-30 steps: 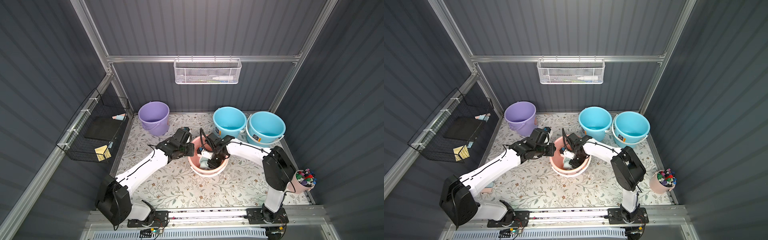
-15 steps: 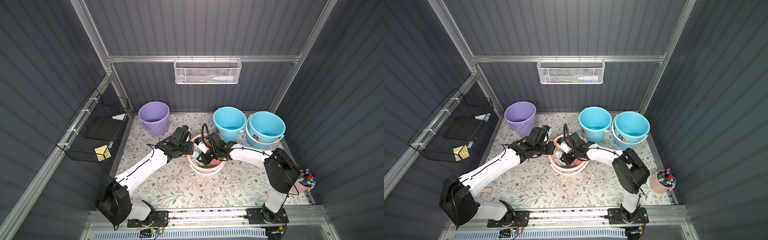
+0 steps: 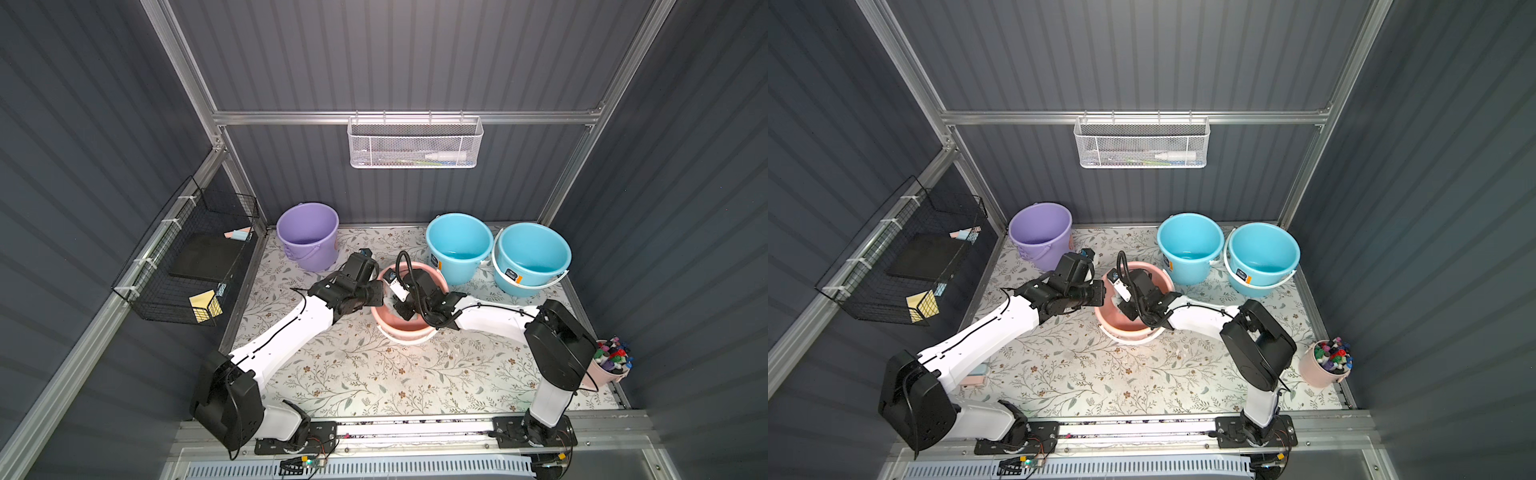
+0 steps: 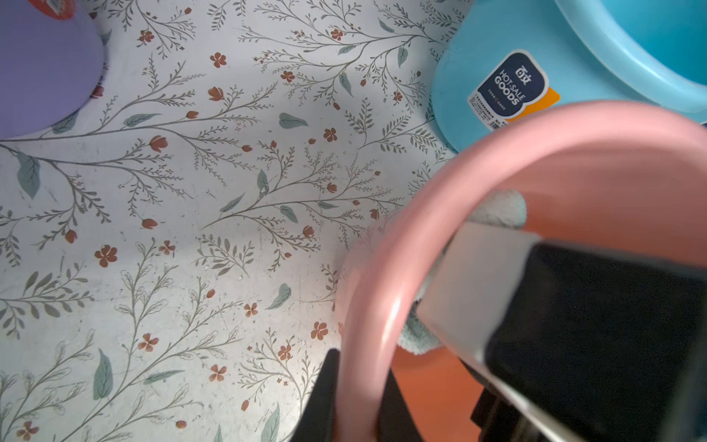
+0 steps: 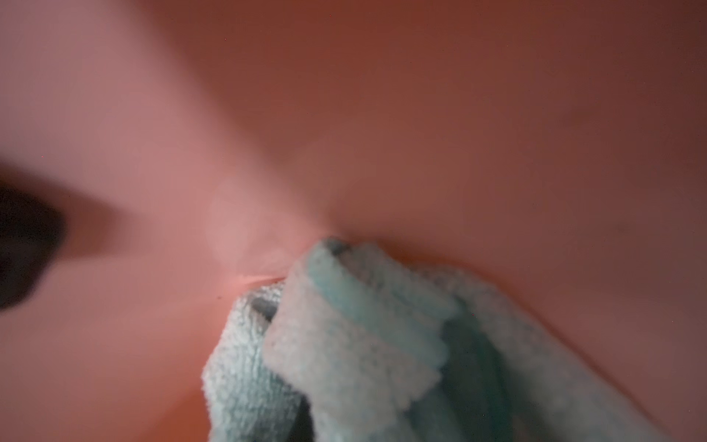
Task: Wipe the inside of the bucket with a cloth
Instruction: Wipe the dirt from the inside of the bucket.
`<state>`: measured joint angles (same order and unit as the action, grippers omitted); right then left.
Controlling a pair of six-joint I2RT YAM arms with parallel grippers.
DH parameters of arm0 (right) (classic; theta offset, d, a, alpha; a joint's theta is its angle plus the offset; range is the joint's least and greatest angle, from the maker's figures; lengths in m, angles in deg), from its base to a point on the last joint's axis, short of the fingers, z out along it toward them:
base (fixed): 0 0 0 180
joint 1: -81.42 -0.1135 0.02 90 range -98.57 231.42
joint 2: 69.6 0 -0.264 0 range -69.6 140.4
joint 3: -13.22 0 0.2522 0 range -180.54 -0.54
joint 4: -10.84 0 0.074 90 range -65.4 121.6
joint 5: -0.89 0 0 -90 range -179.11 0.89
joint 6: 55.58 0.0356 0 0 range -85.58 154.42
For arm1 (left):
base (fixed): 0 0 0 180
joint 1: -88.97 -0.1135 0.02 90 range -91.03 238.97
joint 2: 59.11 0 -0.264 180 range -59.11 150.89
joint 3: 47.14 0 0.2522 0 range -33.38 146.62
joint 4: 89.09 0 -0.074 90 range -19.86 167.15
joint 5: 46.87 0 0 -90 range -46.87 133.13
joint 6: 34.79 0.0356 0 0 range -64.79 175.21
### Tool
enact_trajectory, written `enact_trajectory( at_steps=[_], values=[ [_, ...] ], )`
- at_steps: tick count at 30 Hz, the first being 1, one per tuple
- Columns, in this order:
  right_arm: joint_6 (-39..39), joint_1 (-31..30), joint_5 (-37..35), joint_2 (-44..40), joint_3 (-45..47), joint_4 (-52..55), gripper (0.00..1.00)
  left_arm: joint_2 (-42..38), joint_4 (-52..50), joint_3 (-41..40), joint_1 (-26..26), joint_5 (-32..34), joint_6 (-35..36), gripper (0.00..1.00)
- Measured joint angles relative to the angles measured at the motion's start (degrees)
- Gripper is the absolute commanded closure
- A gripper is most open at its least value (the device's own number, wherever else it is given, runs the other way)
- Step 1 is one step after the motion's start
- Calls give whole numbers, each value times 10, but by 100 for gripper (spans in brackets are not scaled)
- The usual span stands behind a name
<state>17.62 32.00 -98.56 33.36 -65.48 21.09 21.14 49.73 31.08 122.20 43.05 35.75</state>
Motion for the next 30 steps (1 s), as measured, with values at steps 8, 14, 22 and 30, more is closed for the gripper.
enact_trajectory(
  at_steps=[8, 14, 22, 30],
  values=[
    [-124, -1, -132, 3, -27, 70, 100, 0, 4, 0, 0, 3, 0, 100],
    [-164, -2, -168, 2, -44, 189, 100, -1, 5, 0, 1, 0, 0, 100],
    [-160, -4, -117, -3, -85, 401, 100, -1, 3, 0, 10, -19, 4, 100],
    [-140, 5, 20, -1, -118, 539, 100, -1, -18, 0, 19, -48, 12, 100]
  ],
)
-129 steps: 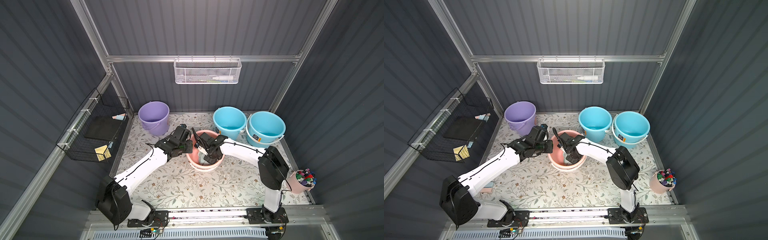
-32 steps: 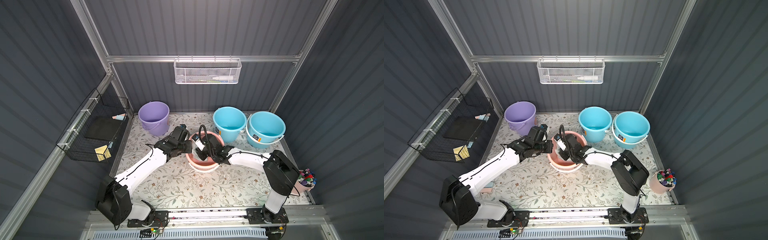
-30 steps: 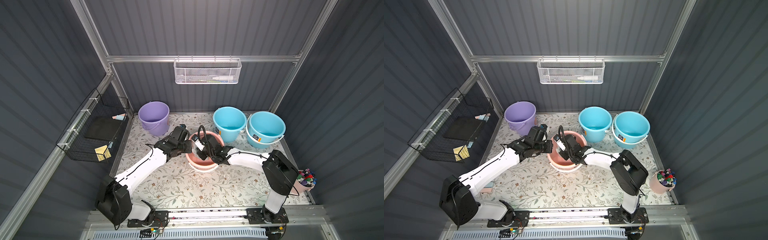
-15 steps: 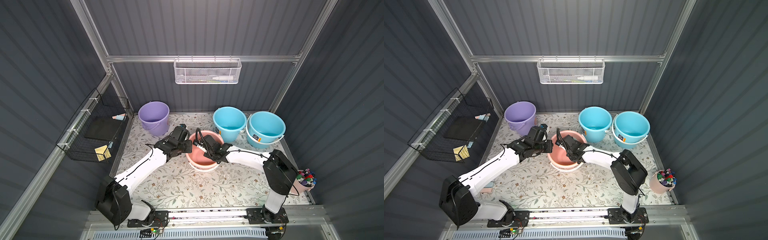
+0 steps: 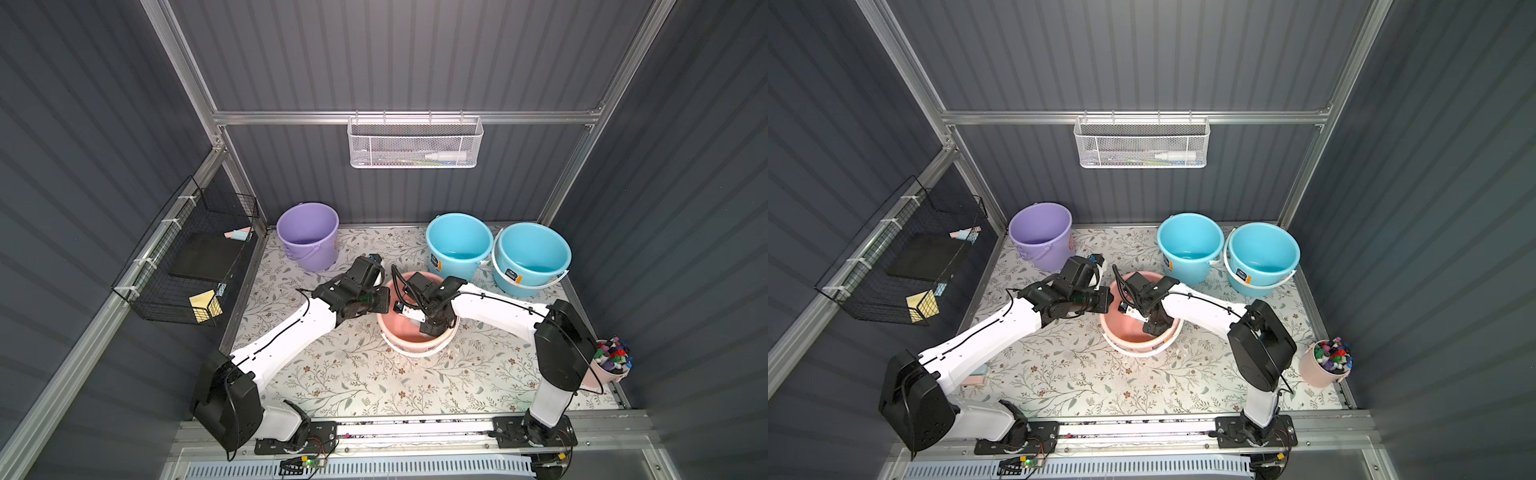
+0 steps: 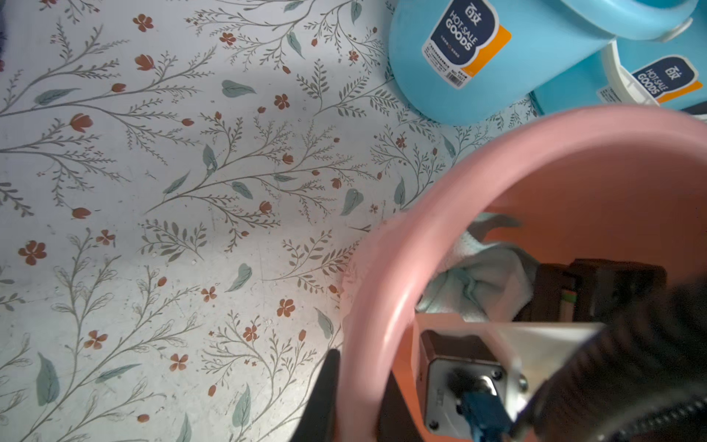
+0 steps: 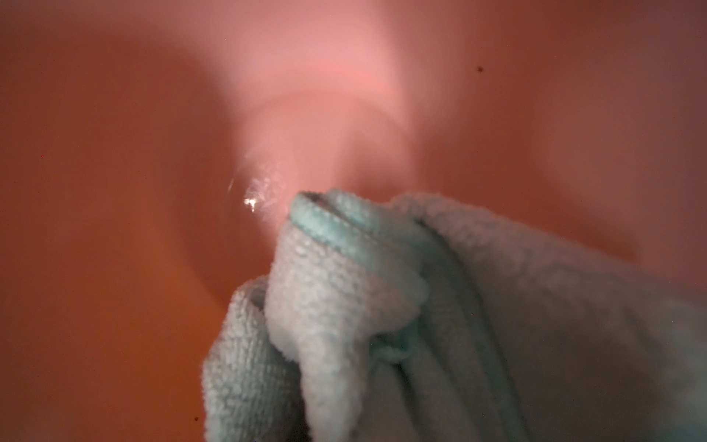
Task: Wipe the inside of the bucket with a cloth
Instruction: Wipe the dirt from the inside of the bucket.
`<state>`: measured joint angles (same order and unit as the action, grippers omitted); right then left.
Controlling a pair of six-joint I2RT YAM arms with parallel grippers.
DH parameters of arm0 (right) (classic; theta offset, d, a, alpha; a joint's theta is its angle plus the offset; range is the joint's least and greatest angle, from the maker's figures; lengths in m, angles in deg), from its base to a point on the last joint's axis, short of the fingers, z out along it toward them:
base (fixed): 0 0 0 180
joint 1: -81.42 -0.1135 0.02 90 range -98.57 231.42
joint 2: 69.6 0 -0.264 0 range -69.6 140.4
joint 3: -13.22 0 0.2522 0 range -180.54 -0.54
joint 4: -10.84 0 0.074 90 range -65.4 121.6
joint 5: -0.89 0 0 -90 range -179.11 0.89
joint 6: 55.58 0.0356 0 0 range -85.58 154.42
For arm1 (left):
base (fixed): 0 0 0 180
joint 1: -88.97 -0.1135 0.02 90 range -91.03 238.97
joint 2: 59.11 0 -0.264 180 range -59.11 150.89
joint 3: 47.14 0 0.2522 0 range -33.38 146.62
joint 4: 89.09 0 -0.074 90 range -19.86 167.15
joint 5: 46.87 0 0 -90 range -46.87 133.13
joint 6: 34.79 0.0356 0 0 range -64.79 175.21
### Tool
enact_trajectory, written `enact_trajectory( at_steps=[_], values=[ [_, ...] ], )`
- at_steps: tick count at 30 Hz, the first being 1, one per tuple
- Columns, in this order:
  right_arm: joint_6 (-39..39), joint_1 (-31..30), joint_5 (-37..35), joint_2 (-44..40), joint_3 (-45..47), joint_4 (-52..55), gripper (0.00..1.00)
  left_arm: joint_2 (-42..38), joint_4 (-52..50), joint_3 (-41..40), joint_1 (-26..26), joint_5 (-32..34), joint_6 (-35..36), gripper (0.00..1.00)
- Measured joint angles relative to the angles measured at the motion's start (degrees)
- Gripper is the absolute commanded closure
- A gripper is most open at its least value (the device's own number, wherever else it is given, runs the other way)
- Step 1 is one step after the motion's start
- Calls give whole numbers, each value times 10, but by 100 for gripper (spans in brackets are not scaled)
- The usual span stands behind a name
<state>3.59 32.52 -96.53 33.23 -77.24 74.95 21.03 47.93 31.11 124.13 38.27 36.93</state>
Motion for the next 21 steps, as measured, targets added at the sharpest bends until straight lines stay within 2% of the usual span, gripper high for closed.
enact_trajectory(
  at_steps=[7, 13, 17, 21],
  values=[
    [24, 20, 171, 16, -5, 24, 100, 0, -15, 0, 0, -7, 6, 100],
    [70, 25, 301, 16, 11, -34, 100, 0, -19, 0, -4, 0, 8, 100],
    [123, 25, 341, 15, 38, -116, 100, -3, -18, 0, -8, 9, 7, 100],
    [181, 25, 344, 12, 70, -212, 100, -4, -14, 0, -11, 15, 5, 100]
  ],
)
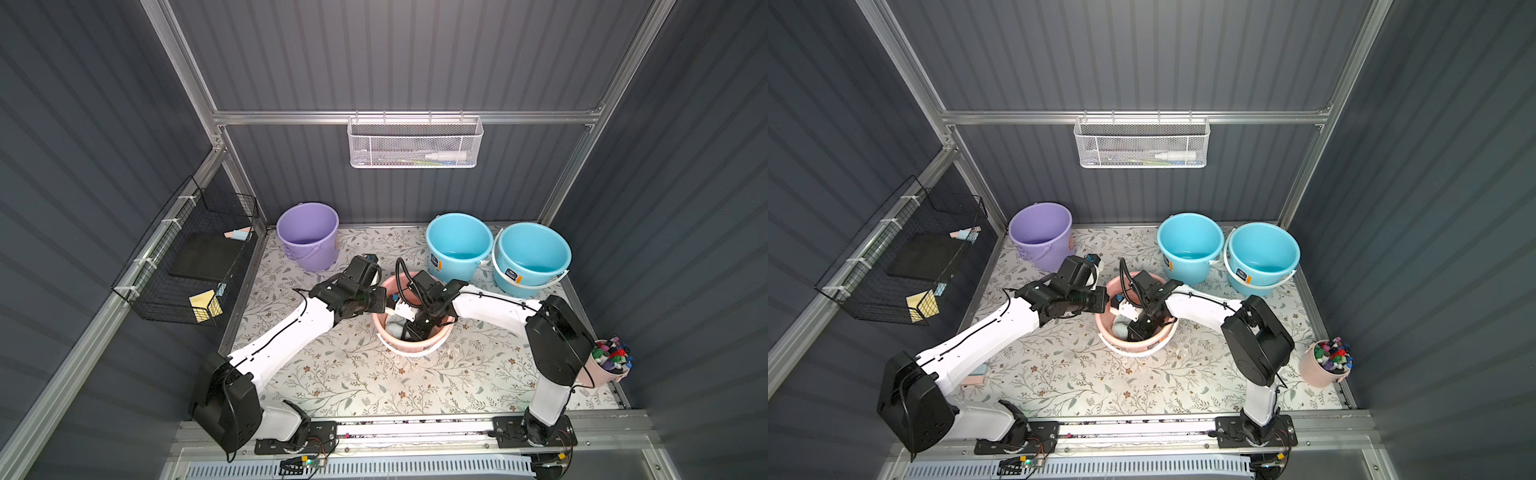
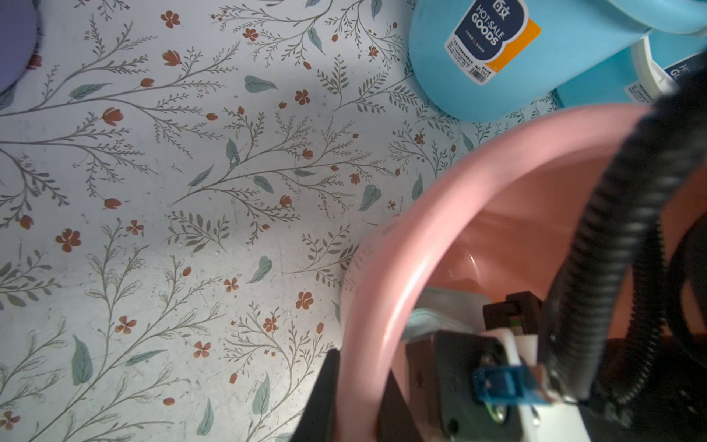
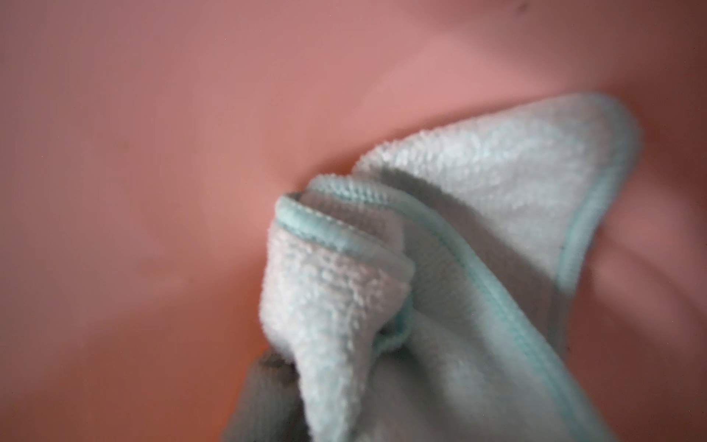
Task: Wipe the inside of the bucket with a cloth
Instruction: Wipe the dirt from the inside of the bucket.
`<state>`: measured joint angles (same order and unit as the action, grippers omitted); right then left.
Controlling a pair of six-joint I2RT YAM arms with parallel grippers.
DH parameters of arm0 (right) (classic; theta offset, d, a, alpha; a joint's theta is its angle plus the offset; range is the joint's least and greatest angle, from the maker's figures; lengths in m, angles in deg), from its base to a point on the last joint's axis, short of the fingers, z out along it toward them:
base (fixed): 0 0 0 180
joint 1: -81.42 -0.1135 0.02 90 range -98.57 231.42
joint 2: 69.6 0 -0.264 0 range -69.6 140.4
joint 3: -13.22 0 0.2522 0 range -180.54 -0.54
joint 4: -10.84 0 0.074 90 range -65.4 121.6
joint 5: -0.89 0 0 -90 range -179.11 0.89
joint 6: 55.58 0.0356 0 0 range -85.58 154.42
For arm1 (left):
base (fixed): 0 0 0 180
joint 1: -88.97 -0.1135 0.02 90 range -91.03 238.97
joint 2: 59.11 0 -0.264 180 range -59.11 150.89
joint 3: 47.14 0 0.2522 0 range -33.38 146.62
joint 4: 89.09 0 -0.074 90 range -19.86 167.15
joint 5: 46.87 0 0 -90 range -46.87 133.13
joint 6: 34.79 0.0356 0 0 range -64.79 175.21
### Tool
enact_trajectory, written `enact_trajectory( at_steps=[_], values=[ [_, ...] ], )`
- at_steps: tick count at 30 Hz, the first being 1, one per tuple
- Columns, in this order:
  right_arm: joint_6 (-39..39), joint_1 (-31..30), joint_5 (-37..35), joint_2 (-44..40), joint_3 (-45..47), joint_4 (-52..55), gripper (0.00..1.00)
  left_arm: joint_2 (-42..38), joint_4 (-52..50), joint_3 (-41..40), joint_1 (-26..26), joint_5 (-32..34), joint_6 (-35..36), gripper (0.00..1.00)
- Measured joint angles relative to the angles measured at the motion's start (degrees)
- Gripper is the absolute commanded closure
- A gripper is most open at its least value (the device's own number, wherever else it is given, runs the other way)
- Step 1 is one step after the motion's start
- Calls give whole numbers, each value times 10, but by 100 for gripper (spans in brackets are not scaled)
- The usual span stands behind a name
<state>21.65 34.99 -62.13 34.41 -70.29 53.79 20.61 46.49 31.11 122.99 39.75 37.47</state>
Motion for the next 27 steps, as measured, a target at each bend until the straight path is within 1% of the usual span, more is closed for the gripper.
enact_trajectory(
  at_steps=[3, 6, 10, 13, 19, 24, 27],
  values=[
    [43, 0, -10, -24, 43, -96, 100, -2, 4, 0, 1, -1, -2, 100],
    [73, -3, -35, -56, 85, -195, 100, -3, 5, 0, 2, -3, -2, 100],
    [90, -7, -99, -76, 117, -286, 100, -3, 4, 0, 1, -1, -2, 100],
    [90, -9, -162, -79, 125, -327, 100, -3, 4, 0, 1, 0, -2, 100],
    [43, -22, -289, -79, 125, -359, 100, -3, 6, 0, 0, 10, -3, 100],
    [-35, -34, -393, -70, 117, -354, 100, -3, 7, 0, -1, 15, -5, 100],
    [-84, -35, -448, -68, 112, -333, 100, -3, 9, 0, -3, 18, -6, 100]
  ],
)
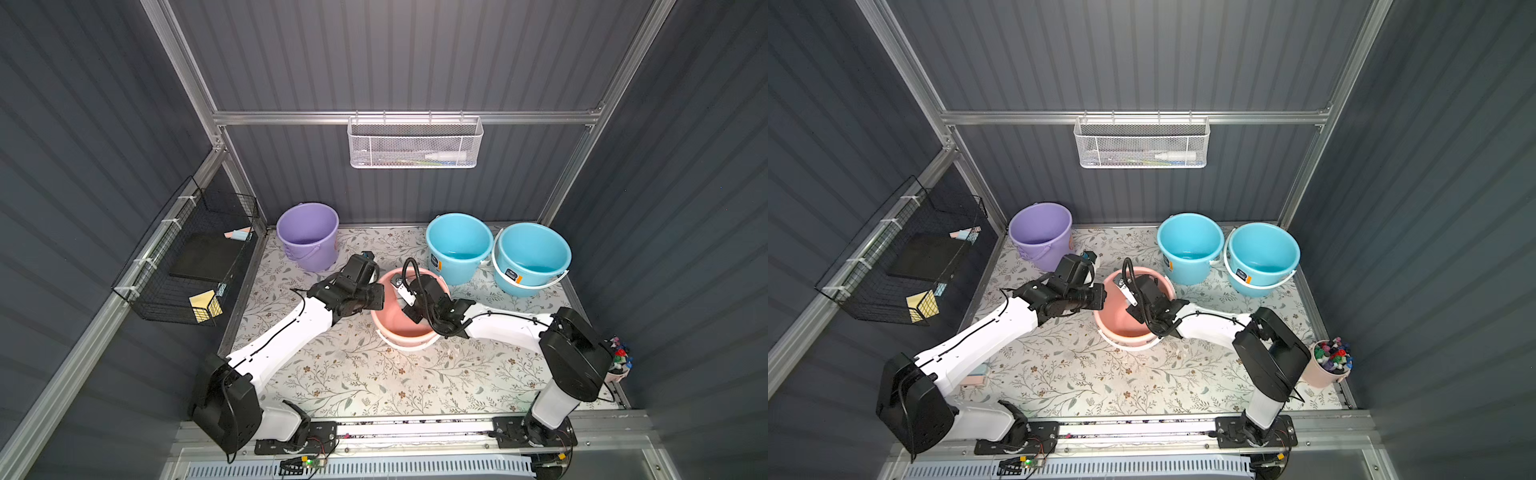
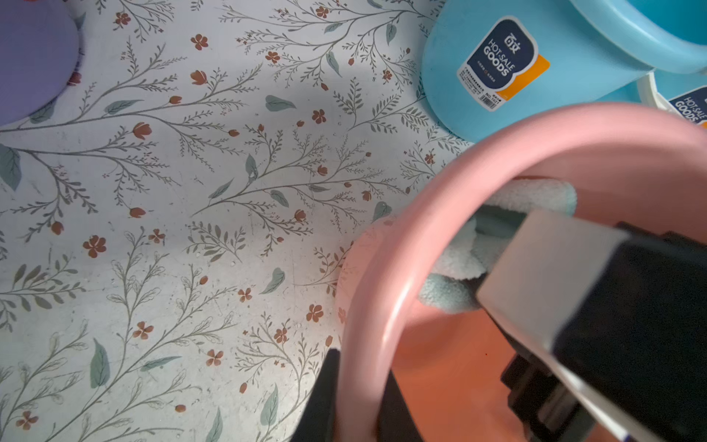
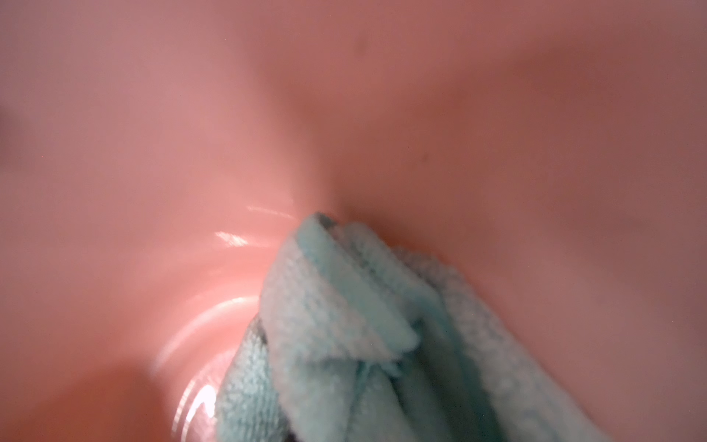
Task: Wipe the inside of the bucket with a cloth
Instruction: Wipe the dirt from the inside of the bucket.
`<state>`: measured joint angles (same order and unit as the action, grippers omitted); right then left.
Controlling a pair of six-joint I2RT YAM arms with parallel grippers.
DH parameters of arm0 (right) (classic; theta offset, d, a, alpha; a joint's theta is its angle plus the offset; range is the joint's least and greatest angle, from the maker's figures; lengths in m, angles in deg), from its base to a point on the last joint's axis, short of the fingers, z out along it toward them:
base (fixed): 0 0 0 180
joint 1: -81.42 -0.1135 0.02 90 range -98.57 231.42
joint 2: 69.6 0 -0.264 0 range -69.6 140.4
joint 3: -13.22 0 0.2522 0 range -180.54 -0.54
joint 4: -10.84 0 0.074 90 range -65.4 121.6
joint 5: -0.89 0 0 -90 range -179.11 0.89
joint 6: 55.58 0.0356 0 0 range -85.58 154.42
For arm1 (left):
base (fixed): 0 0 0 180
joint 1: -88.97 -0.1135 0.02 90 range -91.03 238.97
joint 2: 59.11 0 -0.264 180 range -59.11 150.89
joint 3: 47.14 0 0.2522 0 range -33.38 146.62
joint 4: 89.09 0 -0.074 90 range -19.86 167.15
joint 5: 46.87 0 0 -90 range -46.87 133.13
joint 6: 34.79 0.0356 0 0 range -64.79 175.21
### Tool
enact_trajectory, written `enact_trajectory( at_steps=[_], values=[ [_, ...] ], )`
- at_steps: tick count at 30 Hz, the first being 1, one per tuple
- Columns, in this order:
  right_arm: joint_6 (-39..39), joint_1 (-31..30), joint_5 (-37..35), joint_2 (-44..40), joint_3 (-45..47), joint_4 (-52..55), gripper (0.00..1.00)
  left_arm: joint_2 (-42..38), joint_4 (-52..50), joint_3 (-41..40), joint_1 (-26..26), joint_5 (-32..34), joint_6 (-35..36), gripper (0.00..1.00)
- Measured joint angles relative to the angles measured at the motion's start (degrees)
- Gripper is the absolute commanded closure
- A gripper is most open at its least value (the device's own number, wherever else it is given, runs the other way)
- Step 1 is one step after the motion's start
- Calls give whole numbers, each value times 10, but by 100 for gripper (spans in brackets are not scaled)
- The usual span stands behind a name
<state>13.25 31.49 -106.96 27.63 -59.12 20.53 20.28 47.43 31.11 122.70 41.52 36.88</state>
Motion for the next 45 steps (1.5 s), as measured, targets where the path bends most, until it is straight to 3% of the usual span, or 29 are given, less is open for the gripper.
enact_trajectory(
  at_steps=[5, 10, 19, 24, 30, 38, 45],
  values=[
    [-68, -4, -70, 0, -13, 59, 100, 0, 11, 1, 2, 2, -1, 100],
    [-90, -10, -90, -19, -15, 121, 100, 0, 16, 1, 5, -4, -1, 100],
    [-120, -20, 21, -186, -5, 159, 100, 0, 4, 10, 3, -1, 0, 100],
    [-172, -21, 25, -200, -13, 162, 100, 0, -2, 10, 0, 3, 1, 100],
    [-325, -11, -3, -187, -23, 143, 100, 0, -4, 10, 0, -1, 14, 100],
    [-555, 22, 21, -144, -31, 49, 100, -2, -4, 10, 0, -26, 49, 100],
    [-666, 21, 49, -104, -30, -6, 100, -10, -14, 10, -9, -27, 56, 100]
  ],
)
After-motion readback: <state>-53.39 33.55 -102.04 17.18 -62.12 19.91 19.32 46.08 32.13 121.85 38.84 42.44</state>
